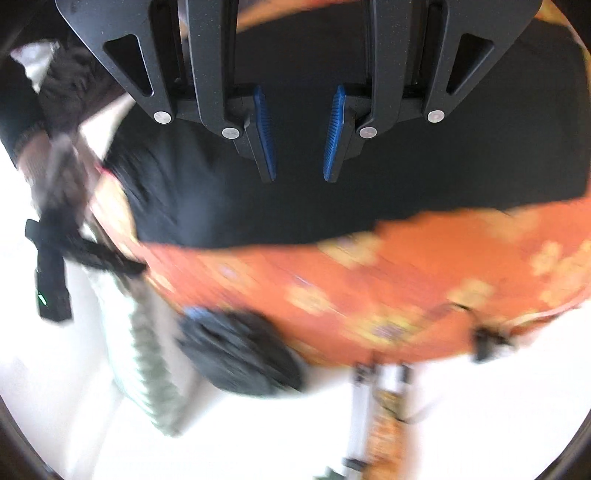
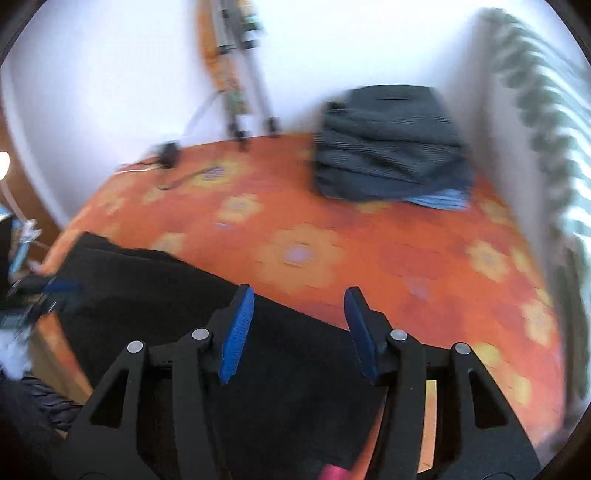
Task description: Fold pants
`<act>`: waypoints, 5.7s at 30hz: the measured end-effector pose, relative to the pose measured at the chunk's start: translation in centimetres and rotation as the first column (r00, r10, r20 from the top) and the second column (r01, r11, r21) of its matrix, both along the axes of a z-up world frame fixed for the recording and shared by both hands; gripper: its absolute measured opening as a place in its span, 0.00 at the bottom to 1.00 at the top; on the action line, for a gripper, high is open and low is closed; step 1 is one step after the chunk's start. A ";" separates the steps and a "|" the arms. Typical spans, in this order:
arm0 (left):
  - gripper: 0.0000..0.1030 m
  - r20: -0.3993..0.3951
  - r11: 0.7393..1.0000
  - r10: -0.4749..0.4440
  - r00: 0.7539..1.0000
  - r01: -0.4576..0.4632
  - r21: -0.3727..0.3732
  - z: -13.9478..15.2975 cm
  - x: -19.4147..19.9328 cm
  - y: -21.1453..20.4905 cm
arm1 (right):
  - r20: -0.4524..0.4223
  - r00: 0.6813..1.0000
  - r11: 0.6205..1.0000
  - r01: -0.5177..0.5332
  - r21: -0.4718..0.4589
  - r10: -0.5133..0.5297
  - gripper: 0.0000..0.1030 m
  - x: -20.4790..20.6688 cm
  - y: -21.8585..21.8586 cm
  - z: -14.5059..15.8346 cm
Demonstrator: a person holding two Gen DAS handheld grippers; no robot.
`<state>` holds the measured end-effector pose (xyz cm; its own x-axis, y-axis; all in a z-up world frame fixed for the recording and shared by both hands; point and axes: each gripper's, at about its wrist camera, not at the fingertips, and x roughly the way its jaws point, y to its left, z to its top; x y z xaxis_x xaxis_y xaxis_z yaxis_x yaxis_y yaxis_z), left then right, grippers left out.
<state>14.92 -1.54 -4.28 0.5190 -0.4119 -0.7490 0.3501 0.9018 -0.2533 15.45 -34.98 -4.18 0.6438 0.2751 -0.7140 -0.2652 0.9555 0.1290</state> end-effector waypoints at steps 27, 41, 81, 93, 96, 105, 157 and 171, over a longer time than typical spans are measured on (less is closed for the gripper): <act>0.24 -0.182 0.998 0.018 0.983 -0.029 -0.061 -8.0 1.4 4.0 | -0.397 0.689 0.761 -0.647 0.038 0.606 0.41 12.4 23.8 -8.7; 0.24 -0.167 0.999 0.013 0.986 -0.021 -0.047 -8.0 1.2 3.7 | -0.248 0.807 0.827 -0.561 -0.037 0.536 0.02 13.3 23.0 -5.8; 0.34 -0.223 0.707 0.675 0.703 -0.703 -0.078 -6.4 -7.6 32.2 | -0.160 0.677 0.667 -0.736 -0.116 0.718 0.45 -8.7 32.4 -6.8; 0.34 -0.279 0.700 0.664 0.694 -0.708 -0.096 -8.7 -7.8 32.3 | -0.232 0.615 0.592 -0.789 -0.165 0.754 0.43 -9.9 34.7 -9.4; 0.31 -0.278 0.696 0.665 0.693 -0.710 -0.105 -8.8 -7.8 32.3 | -0.243 0.625 0.601 -0.781 -0.171 0.742 0.26 -9.4 34.8 -9.7; 0.04 -0.224 0.690 0.689 0.689 -0.718 -0.085 -8.0 -8.2 32.3 | -0.242 0.627 0.612 -0.778 -0.144 0.741 0.04 -9.1 34.8 -9.2; 0.03 -0.189 0.681 0.713 0.675 -0.731 -0.043 -7.4 -9.7 30.8 | -0.238 0.598 0.562 -0.801 -0.207 0.765 0.01 -9.6 33.5 -8.7; 0.02 -0.195 0.660 0.731 0.654 -0.750 -0.042 -7.5 -10.4 31.7 | -0.234 0.597 0.536 -0.798 -0.276 0.768 0.04 -9.5 36.0 -10.1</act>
<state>4.51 30.20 -11.81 0.5754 -0.0228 -0.8175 -0.4720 0.8071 -0.3547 5.93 1.01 -14.33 0.2262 0.3911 -0.8921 -0.9317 0.3541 -0.0810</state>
